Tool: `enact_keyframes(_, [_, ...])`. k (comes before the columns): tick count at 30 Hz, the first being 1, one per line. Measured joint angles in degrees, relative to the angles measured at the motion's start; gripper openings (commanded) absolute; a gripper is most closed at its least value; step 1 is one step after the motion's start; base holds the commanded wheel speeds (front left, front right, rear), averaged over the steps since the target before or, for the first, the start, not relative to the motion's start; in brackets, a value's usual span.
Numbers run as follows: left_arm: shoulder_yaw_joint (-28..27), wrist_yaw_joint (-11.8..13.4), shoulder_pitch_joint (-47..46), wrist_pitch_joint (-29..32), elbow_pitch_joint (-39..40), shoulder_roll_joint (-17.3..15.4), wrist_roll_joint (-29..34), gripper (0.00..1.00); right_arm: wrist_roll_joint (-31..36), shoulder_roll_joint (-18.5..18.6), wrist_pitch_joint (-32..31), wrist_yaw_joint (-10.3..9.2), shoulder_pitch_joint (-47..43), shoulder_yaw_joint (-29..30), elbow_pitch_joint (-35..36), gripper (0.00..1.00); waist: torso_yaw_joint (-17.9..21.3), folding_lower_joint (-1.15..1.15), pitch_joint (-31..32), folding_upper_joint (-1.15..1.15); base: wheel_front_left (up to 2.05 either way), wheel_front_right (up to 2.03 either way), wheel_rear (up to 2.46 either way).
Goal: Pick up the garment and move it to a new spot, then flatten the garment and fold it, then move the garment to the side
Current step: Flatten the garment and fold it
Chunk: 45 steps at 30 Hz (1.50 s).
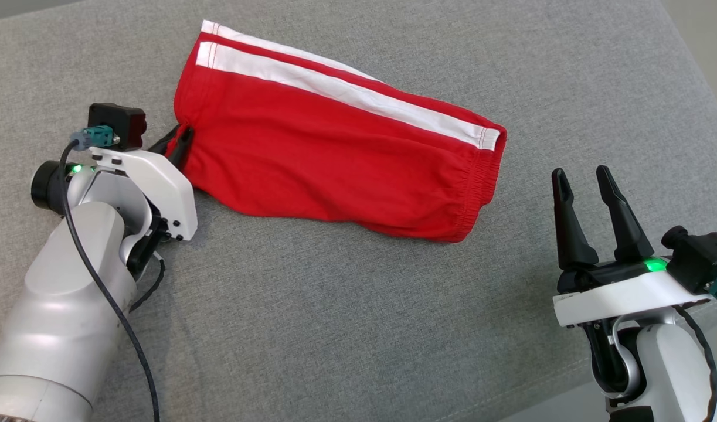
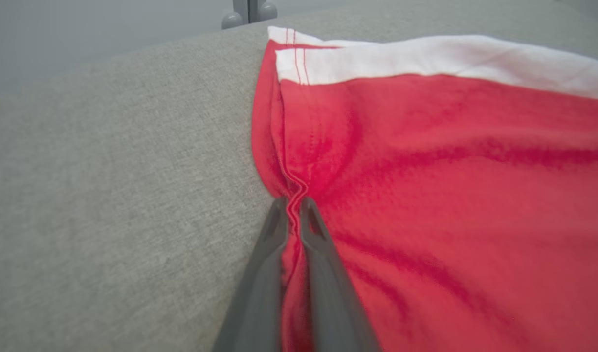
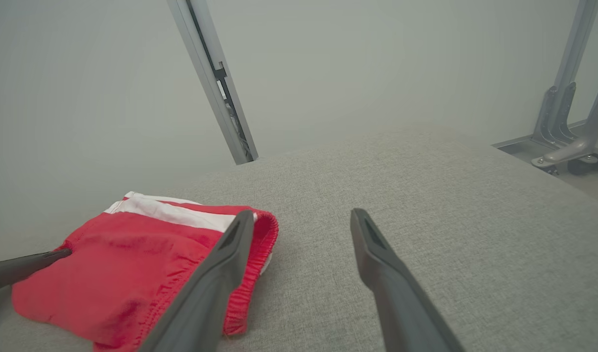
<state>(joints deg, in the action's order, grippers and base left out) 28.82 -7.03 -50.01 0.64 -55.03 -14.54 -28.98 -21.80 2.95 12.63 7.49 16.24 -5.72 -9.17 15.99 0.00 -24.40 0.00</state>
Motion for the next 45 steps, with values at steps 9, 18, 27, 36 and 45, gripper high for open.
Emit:
enact_keyframes(9, [-1.3, 0.0, 3.1, -4.8, 0.3, 1.2, -3.1, 0.0, -0.7, 0.0, 0.2, 0.0, -0.6, 1.8, -0.1, 1.0, -2.2, 0.0, 1.1, 0.0, 0.0, 0.0, 0.0])
enact_keyframes(18, [-4.5, 3.5, 15.2, -9.9, 11.6, 2.7, -7.3, 0.0, -0.3, 1.4, -2.0, 0.0, -1.8, 3.4, 1.5, 1.0, -7.1, 0.0, 3.2, 0.0, 0.0, 0.0, 0.0])
enact_keyframes(27, [-5.6, 13.3, 31.6, -6.1, 32.0, 2.6, -9.4, 0.0, 0.7, 2.5, -5.2, 0.0, -4.1, 4.8, 3.5, 1.0, -13.3, 0.0, 5.9, 0.0, 0.0, 0.0, 0.0])
enact_keyframes(36, [-6.4, 18.2, 36.2, -8.5, 43.1, 1.0, -7.8, 1.0, 1.8, 2.6, -6.7, 0.0, -4.2, 4.4, 4.8, 1.0, -14.8, 0.0, 7.4, 0.0, 0.0, 0.0, 0.0])
enact_keyframes(45, [-10.2, 19.7, 36.3, -15.0, 48.7, -2.6, -1.2, 1.0, 4.7, 3.5, -7.4, 0.0, -5.2, 5.0, 5.2, 1.0, -14.7, 0.0, 10.8, 0.0, 0.0, 0.0, 0.0])
